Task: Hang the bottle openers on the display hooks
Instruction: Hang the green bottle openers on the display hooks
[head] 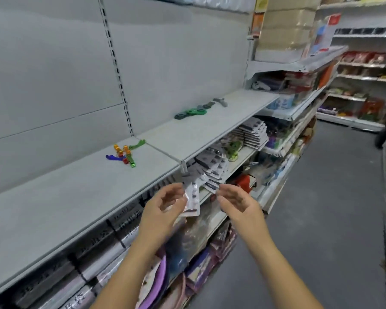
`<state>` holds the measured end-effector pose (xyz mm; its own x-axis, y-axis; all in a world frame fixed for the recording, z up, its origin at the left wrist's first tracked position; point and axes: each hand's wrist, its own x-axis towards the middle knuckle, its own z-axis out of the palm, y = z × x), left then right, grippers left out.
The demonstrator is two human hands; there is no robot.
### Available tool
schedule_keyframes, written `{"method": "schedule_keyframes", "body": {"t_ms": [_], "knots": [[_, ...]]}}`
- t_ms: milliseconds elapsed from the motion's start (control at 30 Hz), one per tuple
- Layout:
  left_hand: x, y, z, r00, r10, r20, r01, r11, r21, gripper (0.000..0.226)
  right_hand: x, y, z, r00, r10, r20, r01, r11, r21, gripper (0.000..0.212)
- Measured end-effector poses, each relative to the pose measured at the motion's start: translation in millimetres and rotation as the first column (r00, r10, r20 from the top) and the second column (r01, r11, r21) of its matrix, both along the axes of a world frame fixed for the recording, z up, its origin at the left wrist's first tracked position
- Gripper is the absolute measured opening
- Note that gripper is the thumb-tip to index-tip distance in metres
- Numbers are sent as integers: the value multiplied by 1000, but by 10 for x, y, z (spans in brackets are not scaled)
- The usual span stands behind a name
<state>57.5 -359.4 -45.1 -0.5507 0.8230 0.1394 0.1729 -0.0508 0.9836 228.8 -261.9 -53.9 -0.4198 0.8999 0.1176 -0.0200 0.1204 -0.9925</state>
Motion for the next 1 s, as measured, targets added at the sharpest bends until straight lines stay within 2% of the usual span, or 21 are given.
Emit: {"method": "schedule_keyframes", "body": {"t_ms": [267, 433, 800, 1000], "knots": [[-868, 1042, 66, 976, 218, 14, -218, 976, 16, 28, -1104, 1406, 71, 988, 156, 21, -157, 987, 44, 26], [-1210, 1524, 275, 955, 297, 2, -297, 954, 30, 28, -1555, 2067, 244, 974, 225, 16, -225, 972, 63, 26], [-1324, 2803, 522, 912, 410, -32, -411, 911, -34, 28, -1993, 3664, 459, 939, 343, -26, -339, 936, 97, 26], [-1129, 3856, 535, 850, 519, -96, -527, 842, -113, 30, -1933, 4892, 417, 890, 452, -59, -447, 891, 78, 25]]}}
